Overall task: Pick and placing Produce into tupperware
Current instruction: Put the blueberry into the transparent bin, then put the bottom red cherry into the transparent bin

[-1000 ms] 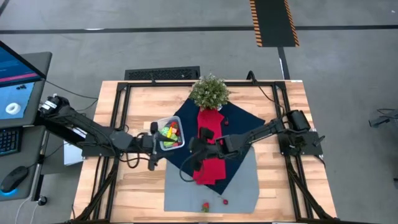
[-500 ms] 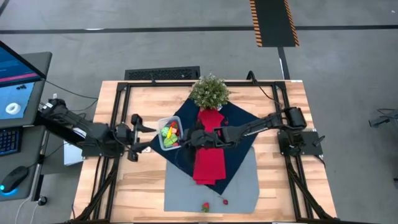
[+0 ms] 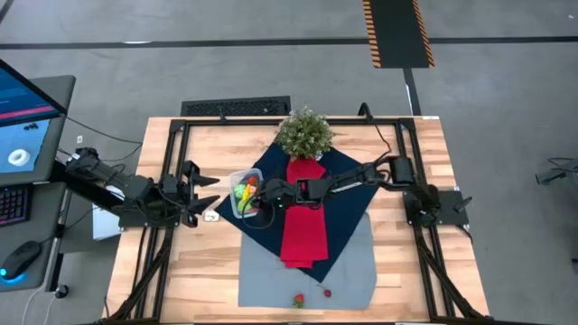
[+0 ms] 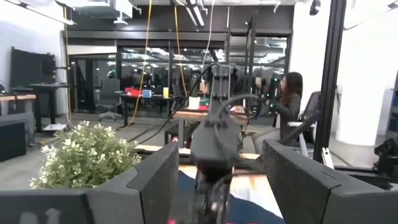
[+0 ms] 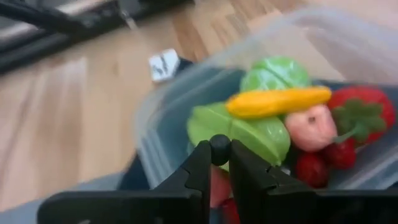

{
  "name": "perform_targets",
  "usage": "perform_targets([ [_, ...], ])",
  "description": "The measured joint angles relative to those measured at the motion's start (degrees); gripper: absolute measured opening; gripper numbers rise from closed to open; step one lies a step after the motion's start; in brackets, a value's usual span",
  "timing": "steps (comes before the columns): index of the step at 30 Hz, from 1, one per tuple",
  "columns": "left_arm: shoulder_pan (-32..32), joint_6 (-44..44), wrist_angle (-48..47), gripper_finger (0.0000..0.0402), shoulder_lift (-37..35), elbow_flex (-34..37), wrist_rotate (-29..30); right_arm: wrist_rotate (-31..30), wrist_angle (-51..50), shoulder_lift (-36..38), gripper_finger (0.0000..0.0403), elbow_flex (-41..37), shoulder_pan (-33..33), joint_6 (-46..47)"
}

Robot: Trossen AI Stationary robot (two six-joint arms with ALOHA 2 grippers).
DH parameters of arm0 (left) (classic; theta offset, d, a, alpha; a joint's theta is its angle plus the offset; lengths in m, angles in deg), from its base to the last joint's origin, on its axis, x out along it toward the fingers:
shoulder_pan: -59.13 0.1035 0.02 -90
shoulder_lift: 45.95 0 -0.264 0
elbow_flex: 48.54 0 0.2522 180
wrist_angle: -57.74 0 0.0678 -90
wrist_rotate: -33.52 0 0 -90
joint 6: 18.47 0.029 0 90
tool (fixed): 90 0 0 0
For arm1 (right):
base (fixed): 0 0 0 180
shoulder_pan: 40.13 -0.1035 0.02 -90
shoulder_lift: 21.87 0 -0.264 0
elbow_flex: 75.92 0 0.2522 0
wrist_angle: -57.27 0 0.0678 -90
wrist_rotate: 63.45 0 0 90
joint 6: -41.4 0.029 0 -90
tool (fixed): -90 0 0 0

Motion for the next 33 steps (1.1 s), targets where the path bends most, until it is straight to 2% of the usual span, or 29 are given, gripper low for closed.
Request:
perform_targets([
  [3, 0.0, -0.1, 0.0, 0.0222, 0.0, 0.0, -0.1, 0.0, -0.2, -1.6, 0.0095, 2.1, 0.0, 0.4],
  [11, 0.0, -1.4, 0.1, 0.0222, 0.1, 0.0, -0.7, -1.8, -1.7, -0.7, 0.0209, 3.8, 0.3, 1.0],
  [15, 0.0, -1.4, 0.1, 0.0222, 0.1, 0.0, -0.7, -2.0, -1.9, -0.3, 0.0248, 4.0, 0.3, 1.1],
  [31, 0.0, -1.5, -0.1, 0.0222, 0.1, -0.1, -0.9, -3.5, -4.7, -0.4, 0.0260, 3.9, 0.6, 2.0],
  [33, 0.0, -1.5, -0.7, 0.0222, 0.1, -0.1, -0.9, -3.5, -7.4, 0.4, 0.0260, 3.8, 0.5, 1.9],
])
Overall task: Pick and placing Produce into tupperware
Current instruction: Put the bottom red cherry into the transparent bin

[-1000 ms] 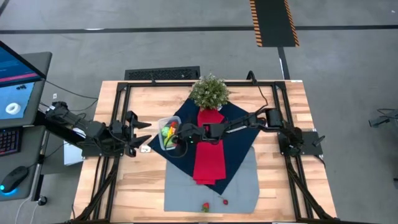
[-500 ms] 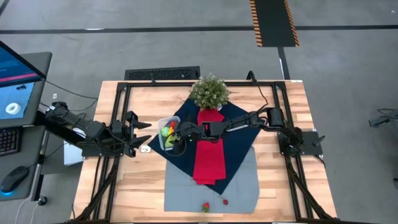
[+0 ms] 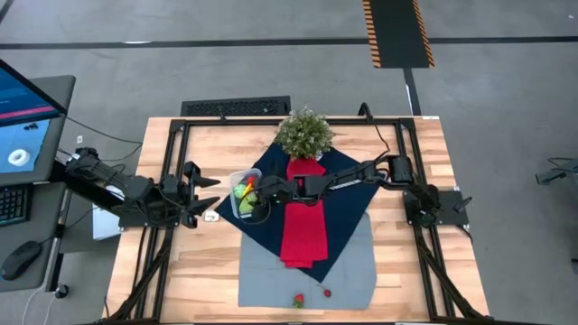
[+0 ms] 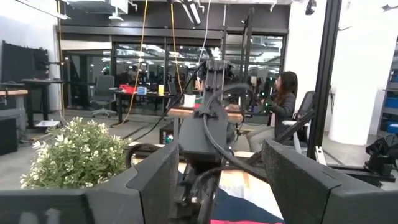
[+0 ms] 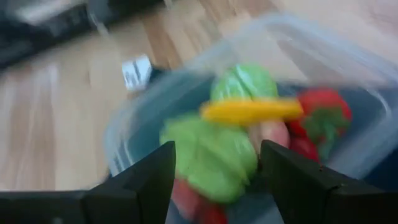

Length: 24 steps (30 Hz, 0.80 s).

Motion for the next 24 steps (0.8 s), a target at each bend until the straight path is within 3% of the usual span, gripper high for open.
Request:
perform_targets([
  [12, 0.0, -0.8, -1.0, 0.0222, 0.0, 0.0, -0.3, -1.3, -28.4, 12.2, 0.0260, 0.2, -2.9, 0.4],
  [24, 0.0, -1.7, -1.7, 0.0222, 0.0, 0.0, -0.7, -1.3, -46.3, 14.7, 0.0260, 0.0, -19.9, 17.2],
])
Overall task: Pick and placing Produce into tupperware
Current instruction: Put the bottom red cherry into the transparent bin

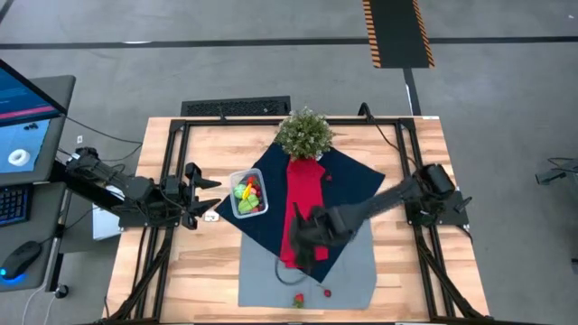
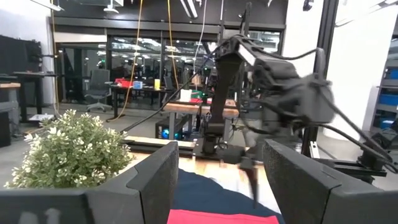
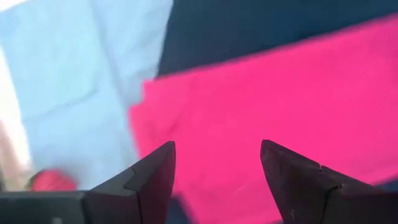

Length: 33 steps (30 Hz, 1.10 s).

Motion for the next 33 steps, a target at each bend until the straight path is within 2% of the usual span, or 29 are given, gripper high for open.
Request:
perform_targets([
  [8, 0.0, -0.2, 0.0, 0.0222, 0.0, 0.0, 0.0, 0.2, -1.2, 0.0, 0.0260, 0.0, -11.2, 17.9],
  [13, 0.0, -0.2, 0.0, 0.0222, 0.0, 0.0, 0.0, -1.3, -1.6, -0.6, 0.0260, 0.0, -15.3, 26.0],
  [20, 0.0, -0.9, 0.0, 0.0222, 0.0, 0.0, 0.0, -3.7, -2.6, -3.2, 0.0260, -0.3, -16.8, 29.3],
  [26, 0.0, -0.9, -0.1, 0.0222, 0.0, 0.0, 0.0, -0.1, -1.7, -6.2, 0.0257, -0.2, -16.7, 29.4],
  [33, 0.0, -0.9, -0.1, 0.0222, 0.0, 0.0, 0.0, 0.0, -1.8, -5.8, 0.0219, -0.1, -18.0, 31.4],
])
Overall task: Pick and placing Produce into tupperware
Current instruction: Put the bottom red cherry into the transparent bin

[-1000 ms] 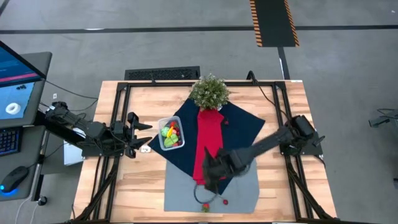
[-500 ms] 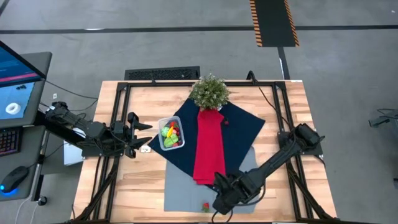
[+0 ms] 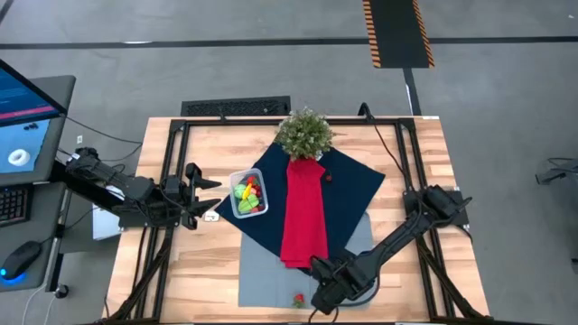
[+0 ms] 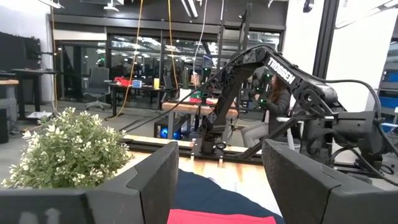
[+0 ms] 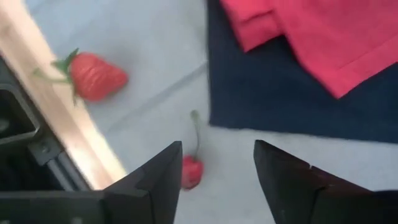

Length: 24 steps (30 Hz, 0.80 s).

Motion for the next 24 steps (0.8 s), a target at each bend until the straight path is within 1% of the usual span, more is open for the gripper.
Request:
perform_targets([
  [5, 0.0, -0.2, -0.1, 0.0222, 0.0, 0.0, 0.0, -1.7, 1.1, 0.0, 0.0189, 0.0, -1.1, 0.1],
  [10, 0.0, -0.2, 0.0, 0.0222, 0.0, 0.0, 0.0, -2.2, 2.3, 0.0, 0.0171, 0.0, -1.3, 0.0],
  [17, 0.0, -0.2, 0.0, 0.0222, 0.0, 0.0, 0.0, -2.7, 2.2, -0.1, 0.0166, 0.0, -1.4, 0.5],
  [20, 0.0, -0.2, 0.0, 0.0222, 0.0, 0.0, 0.0, -1.4, 2.9, -1.5, 0.0166, 0.0, -1.4, 0.5],
  [24, 0.0, -0.2, 0.0, 0.0222, 0.0, 0.0, 0.0, -1.4, 3.0, -1.3, 0.0161, 0.1, -1.4, 0.5],
])
